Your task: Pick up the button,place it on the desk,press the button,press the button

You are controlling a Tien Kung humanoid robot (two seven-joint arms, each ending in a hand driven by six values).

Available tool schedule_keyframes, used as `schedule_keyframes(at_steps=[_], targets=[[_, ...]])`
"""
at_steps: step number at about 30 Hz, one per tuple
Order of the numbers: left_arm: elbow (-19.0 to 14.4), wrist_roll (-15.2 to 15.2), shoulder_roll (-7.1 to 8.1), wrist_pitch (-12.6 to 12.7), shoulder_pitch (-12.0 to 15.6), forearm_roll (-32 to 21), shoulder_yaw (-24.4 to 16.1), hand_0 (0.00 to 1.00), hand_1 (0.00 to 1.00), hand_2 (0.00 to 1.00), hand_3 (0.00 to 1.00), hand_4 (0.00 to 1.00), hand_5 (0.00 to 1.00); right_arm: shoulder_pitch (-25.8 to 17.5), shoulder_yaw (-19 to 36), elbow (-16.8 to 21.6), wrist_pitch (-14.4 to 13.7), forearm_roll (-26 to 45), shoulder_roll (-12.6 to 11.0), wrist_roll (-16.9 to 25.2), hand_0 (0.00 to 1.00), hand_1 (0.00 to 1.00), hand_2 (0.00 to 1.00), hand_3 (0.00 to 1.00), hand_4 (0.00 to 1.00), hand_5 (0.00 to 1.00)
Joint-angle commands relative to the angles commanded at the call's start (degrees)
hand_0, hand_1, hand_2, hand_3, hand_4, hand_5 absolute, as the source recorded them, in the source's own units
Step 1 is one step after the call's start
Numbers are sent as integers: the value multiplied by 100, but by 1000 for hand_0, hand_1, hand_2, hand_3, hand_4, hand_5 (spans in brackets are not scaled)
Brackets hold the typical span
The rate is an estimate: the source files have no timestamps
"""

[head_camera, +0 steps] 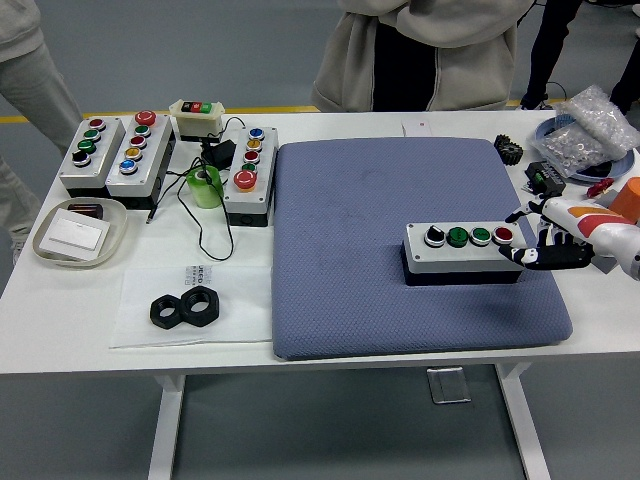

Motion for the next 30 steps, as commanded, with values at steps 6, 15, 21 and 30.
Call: schedule_keyframes(at_steps=[6,15,21,30], targets=[[-2,-1,1,-3,-10,-5,5,704,832,894,825,640,998,42,-96,-97,5,-6,42,-7,243,187,292,790,734,715],[-3,0,-2,-3,-12,-7,3,704,832,894,825,638,998,108,-210,-276,7,-35,150,-29,242,186,291,792,734,719],[0,14,-7,1,-3,27,-23,704,832,894,825,638,998,124,-276,-389,28,-41,196,-45,242,186,291,792,734,719],[2,35,-8,6,9,87,-63,704,831,894,825,638,998,92,-282,-384,82,-49,200,-72,242,187,292,794,730,731]])
